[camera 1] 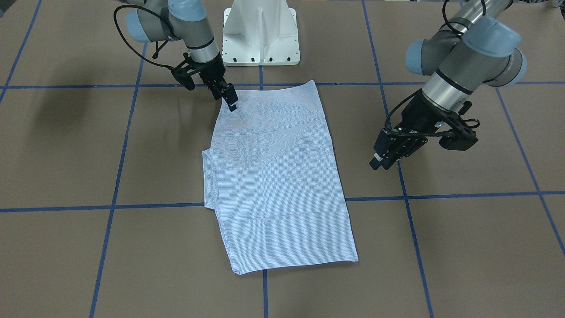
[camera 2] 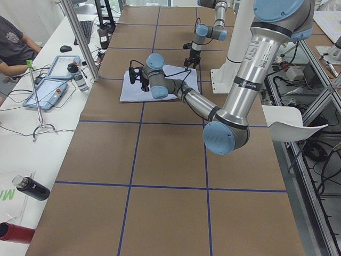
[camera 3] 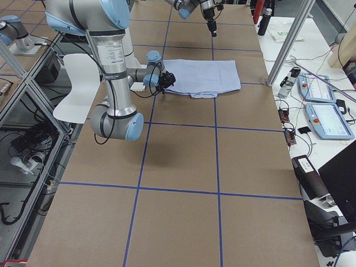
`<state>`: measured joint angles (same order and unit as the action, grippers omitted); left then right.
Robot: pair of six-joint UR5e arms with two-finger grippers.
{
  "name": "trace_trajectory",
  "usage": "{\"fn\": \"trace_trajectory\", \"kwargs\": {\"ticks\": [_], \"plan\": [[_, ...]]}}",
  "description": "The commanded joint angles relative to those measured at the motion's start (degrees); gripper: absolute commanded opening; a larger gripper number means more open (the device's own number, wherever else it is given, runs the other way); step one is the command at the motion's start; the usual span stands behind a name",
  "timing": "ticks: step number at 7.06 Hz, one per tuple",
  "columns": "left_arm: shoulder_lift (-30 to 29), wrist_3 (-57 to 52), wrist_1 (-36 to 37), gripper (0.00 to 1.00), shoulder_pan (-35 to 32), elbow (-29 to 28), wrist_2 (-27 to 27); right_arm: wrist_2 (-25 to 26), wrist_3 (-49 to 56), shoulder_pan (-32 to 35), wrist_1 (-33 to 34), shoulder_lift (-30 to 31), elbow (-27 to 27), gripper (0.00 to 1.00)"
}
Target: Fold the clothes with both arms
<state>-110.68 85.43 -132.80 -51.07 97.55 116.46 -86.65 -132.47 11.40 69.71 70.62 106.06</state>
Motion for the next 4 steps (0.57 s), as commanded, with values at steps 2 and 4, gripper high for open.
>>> {"fn": "trace_trajectory", "kwargs": {"ticks": [2,4], "plan": [[0.38,0.0,0.0,0.46,0.0,0.01,0.0,-0.01,-2.18,-0.15,0.08,-0.57,-0.33,0.15],[0.38,0.0,0.0,0.46,0.0,0.01,0.0,-0.09,-2.27,-0.15,-0.01,-0.66,-0.33,0.0]]}}
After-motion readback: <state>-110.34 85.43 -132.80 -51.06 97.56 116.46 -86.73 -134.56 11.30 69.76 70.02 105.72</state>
